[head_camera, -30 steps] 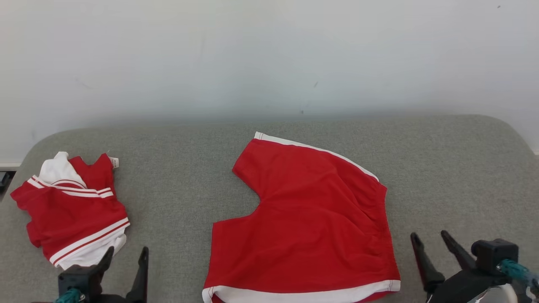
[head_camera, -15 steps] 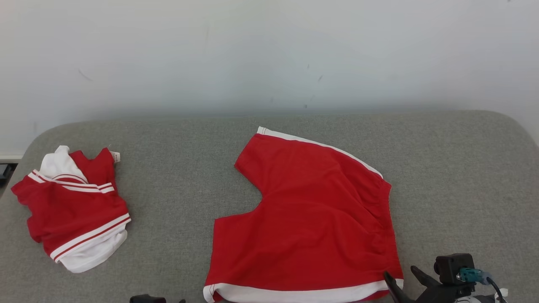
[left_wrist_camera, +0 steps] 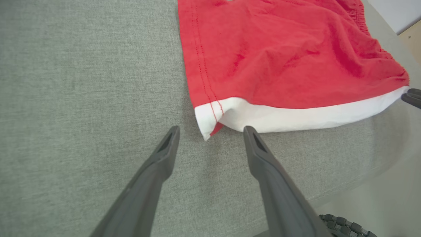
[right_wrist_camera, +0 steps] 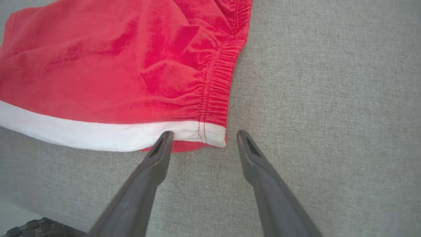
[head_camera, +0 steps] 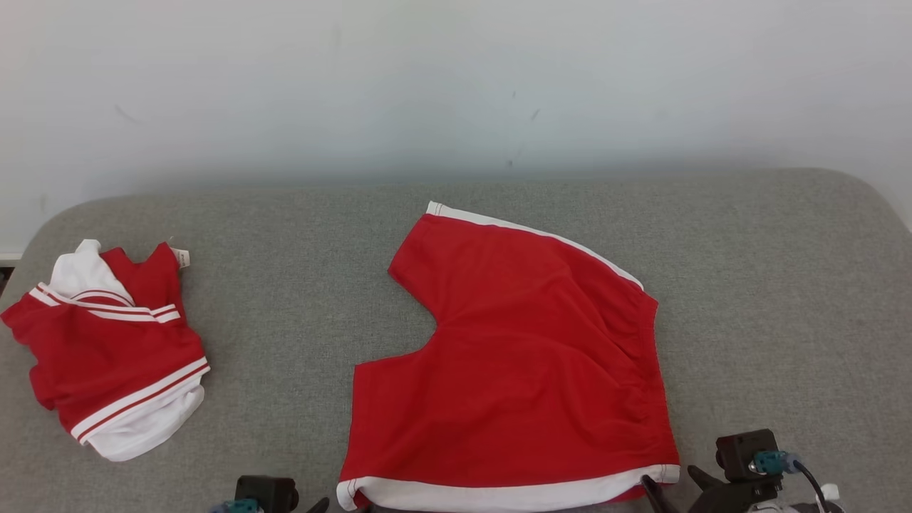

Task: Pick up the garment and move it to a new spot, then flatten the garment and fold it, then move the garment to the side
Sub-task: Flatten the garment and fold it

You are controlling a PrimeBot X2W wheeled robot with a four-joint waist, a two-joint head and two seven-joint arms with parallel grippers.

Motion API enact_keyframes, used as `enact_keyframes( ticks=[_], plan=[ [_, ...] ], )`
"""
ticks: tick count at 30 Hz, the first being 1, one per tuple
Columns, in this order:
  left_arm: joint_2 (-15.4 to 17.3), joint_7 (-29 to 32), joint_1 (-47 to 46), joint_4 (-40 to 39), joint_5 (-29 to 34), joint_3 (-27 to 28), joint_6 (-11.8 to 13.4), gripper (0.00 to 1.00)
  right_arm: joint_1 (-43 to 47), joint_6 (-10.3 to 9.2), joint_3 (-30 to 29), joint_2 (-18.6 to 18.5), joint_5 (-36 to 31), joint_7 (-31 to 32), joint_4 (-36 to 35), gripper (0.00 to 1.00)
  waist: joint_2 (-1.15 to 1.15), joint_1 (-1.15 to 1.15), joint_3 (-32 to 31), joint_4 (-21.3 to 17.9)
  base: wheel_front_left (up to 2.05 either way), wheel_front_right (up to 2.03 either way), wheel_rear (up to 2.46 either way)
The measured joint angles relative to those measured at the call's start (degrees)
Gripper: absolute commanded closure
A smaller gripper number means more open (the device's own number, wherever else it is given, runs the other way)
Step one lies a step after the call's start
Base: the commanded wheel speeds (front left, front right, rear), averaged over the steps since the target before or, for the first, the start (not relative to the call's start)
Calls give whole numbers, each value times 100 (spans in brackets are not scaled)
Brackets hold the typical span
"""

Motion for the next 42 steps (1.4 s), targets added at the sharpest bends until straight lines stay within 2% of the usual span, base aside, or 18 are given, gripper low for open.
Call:
enact_keyframes(
  ticks=[12,13,14,15,16,17,18,28,42],
  plan=[
    [-88,41,-399,599,-3,-59,-57,0,-336,1,175,112,-73,32,401,0,0,0,34,-30,0,0,0],
    [-115,41,-401,631,-12,-62,-58,10,-357,2,186,125,-78,31,422,0,0,0,34,-31,0,0,0],
    [-143,41,-402,661,-11,-69,-77,49,-370,2,200,140,-91,30,457,0,0,0,33,-33,0,0,0],
    [-166,40,-413,705,-11,-100,-107,73,-385,3,218,156,-107,30,504,2,0,0,33,-35,0,0,0],
    [-188,40,-431,757,-11,-129,-107,100,-400,9,232,166,-107,27,537,51,0,0,34,-37,0,0,0],
    [-202,32,-464,799,-11,-142,-107,100,-425,9,241,169,-107,25,566,91,0,0,35,-38,0,0,0],
    [-207,3,-498,825,-10,-146,-107,100,-446,9,246,169,-114,24,584,100,0,0,36,-39,0,0,0],
    [-145,-213,-605,994,82,-154,-126,100,-552,113,256,203,-153,-89,721,100,0,0,24,-53,0,0,0],
    [221,-388,-360,489,-25,-89,-258,100,-524,268,-168,-9,133,-337,520,100,0,0,-111,-94,0,0,0]
  ],
)
